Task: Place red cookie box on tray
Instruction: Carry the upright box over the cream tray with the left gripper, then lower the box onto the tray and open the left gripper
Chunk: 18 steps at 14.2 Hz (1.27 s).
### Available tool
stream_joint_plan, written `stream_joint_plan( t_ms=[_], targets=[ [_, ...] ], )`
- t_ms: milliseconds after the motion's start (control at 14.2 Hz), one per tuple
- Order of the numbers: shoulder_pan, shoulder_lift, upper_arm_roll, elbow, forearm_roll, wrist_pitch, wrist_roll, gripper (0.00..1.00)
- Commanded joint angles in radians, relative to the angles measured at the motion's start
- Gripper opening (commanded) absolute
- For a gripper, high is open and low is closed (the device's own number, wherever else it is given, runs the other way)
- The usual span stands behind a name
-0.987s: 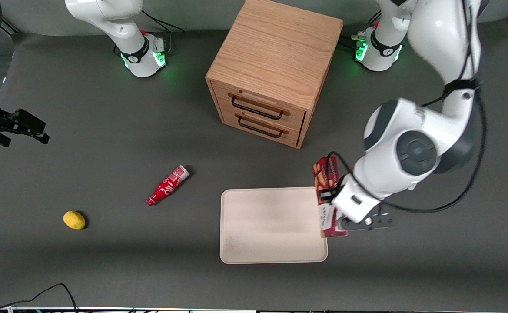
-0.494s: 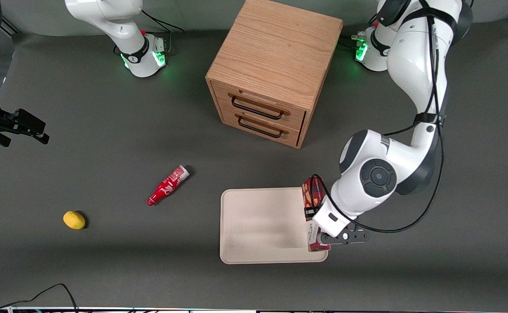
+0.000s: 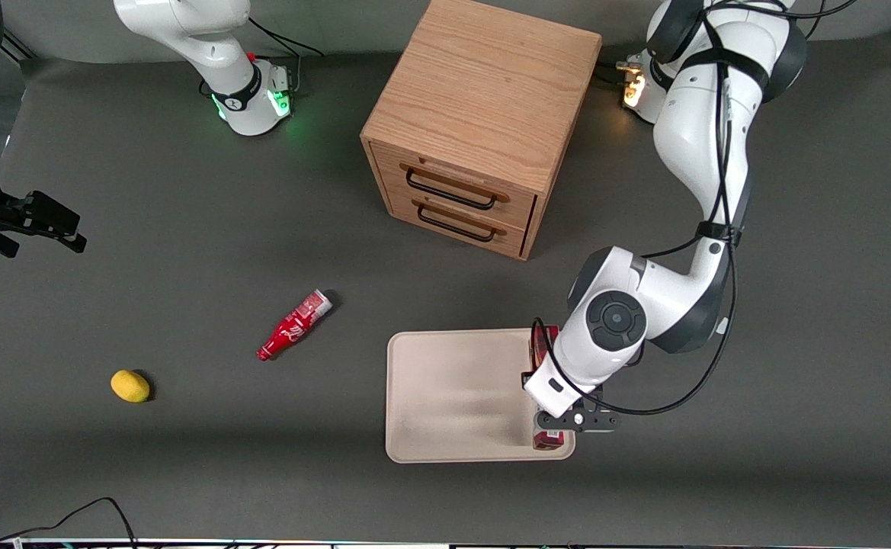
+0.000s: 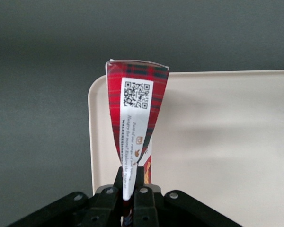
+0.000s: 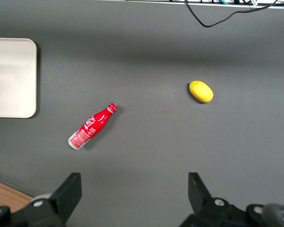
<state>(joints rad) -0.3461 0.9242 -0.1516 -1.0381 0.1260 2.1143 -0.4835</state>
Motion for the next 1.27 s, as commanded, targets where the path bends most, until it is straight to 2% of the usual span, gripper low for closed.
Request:
stream_joint_plan(
  t_ms=[0, 494, 564, 635, 705, 776, 846, 1199],
  targets=[
    [-0.028, 0.031, 0.035, 0.043, 0.012, 0.024, 0.011, 0.00],
    [-0.039, 0.070, 0.041, 0.043, 0.012, 0.075, 0.000, 0.00],
    [-0.039, 0.074, 0.043, 0.041, 0.012, 0.090, -0.004, 0.03],
    [-0.040, 0.077, 0.043, 0.041, 0.012, 0.092, -0.006, 0.18],
    [-0.040, 0.082, 0.043, 0.043, 0.012, 0.092, -0.007, 0.42],
    [-0.040, 0.082, 0.043, 0.041, 0.012, 0.092, -0.007, 0.81],
    [-0.040, 0.082, 0.043, 0.041, 0.012, 0.093, -0.009, 1.00],
    [-0.042, 0.081, 0.043, 0.041, 0.012, 0.090, -0.009, 1.00]
  ],
)
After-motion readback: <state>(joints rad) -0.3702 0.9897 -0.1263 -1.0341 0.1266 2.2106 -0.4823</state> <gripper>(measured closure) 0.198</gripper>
